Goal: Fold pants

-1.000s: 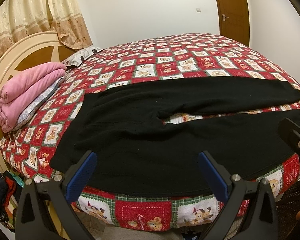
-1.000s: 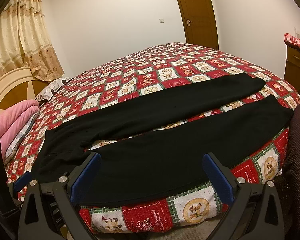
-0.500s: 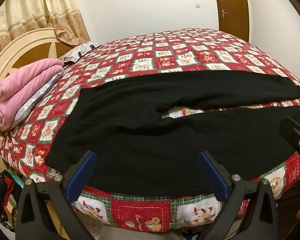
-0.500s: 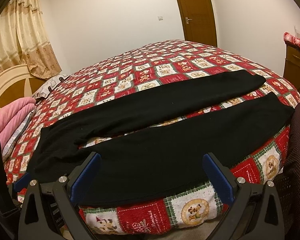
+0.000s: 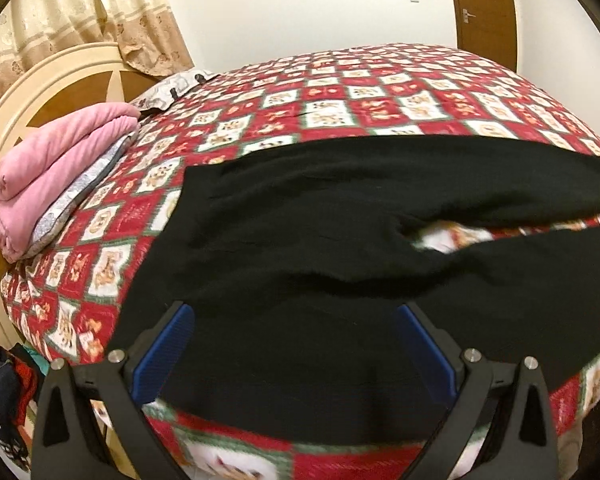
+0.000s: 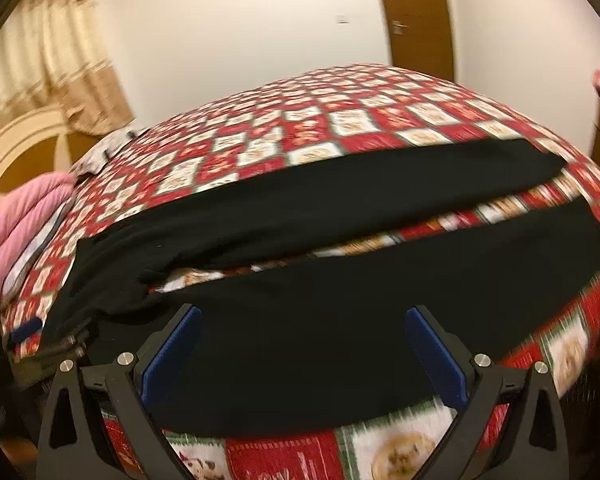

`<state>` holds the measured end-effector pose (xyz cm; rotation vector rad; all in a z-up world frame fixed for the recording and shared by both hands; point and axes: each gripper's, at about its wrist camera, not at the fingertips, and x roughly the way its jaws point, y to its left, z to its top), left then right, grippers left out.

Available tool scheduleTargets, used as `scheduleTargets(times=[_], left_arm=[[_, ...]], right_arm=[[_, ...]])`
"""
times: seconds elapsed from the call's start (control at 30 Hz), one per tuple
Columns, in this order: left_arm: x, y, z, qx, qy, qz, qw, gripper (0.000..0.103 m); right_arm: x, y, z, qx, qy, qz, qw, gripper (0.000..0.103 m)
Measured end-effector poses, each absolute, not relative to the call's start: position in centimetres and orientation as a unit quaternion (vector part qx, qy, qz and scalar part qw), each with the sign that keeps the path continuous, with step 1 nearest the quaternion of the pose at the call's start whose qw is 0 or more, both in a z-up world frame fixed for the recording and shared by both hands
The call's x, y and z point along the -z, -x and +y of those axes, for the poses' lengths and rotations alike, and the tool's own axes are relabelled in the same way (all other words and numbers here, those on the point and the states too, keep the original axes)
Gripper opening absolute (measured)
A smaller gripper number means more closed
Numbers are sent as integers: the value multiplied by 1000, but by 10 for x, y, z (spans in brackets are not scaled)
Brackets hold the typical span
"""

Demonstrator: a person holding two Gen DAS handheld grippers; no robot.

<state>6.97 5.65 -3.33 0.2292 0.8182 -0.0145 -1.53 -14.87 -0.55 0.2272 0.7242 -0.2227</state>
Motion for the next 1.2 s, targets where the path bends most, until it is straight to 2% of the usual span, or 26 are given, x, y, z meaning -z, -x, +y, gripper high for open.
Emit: scheduleTargets(times=[0.2, 0.33, 0.43, 0.6, 0.83, 0.9, 0.97, 1.07, 1.13, 1.17, 1.2], left_arm=[[16, -126, 86, 11, -80, 420, 904, 103], [19, -152, 96, -14, -72, 418, 905, 103], [24, -176, 105, -26, -56, 424, 903, 103], [37, -209, 118, -29, -34, 449, 892, 103], [64, -224, 123, -23, -26, 473, 881, 103], [69, -225, 123, -22, -26, 473, 881, 103], [69, -224, 124, -21, -22, 465, 885, 103], [71, -224, 123, -23, -25, 463, 886, 103], [70, -223, 121, -25, -31, 455, 890, 103], [70, -223, 121, -24, -33, 453, 890, 103], [70, -223, 122, -24, -33, 453, 890, 103]], right_arm=[[-19, -43, -129, 26, -60, 338, 939, 102], [-23, -113, -102, -66, -15, 366, 928, 102], [-16, -167, -79, -105, 21, 394, 913, 102], [3, -236, -66, -148, 16, 425, 893, 101], [31, -286, -27, -206, 83, 437, 872, 94], [40, -291, -16, -211, 113, 438, 866, 81], [54, -297, -9, -220, 123, 459, 852, 73], [63, -297, -14, -222, 99, 467, 850, 71], [64, -297, -16, -231, 83, 468, 849, 61], [63, -295, -15, -234, 85, 467, 848, 49], [61, -294, -13, -238, 91, 466, 847, 33]])
